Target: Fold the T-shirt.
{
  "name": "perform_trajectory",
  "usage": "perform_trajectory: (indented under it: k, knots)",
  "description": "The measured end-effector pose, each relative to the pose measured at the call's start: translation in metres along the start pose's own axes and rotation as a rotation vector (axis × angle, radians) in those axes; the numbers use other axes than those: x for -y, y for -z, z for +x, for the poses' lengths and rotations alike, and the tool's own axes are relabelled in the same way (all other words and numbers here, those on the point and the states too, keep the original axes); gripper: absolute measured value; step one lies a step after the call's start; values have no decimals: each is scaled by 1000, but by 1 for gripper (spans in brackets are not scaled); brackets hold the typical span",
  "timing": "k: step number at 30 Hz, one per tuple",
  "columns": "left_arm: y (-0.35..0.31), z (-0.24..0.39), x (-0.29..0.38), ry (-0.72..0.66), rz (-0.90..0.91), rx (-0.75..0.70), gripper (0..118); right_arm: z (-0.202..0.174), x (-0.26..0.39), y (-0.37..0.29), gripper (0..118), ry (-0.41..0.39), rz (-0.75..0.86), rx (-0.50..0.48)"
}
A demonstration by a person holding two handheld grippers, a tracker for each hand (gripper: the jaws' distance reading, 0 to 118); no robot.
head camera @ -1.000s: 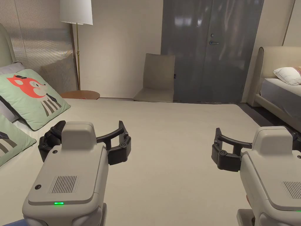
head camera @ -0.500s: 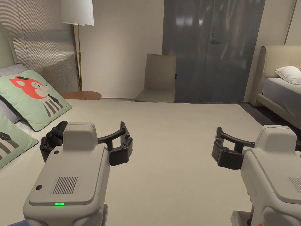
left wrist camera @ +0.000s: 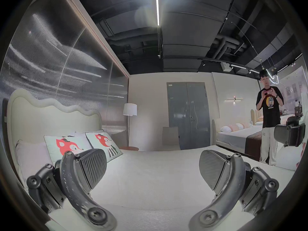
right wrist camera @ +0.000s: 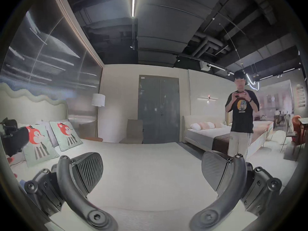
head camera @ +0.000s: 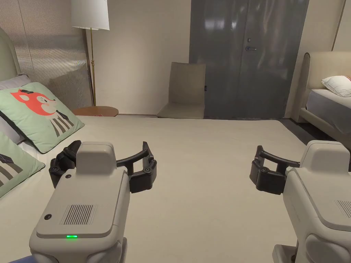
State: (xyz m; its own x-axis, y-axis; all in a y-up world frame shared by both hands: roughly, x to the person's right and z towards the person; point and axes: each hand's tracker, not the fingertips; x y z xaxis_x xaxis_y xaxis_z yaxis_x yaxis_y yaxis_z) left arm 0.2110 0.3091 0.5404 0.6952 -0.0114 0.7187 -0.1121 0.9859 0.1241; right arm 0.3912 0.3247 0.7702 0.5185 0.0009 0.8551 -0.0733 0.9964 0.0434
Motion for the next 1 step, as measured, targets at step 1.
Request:
perform_trajectory:
  k: [1]
  knots:
    - [0,0,0,0,-1,1,111,0,-1,0,118,3,-8,-8]
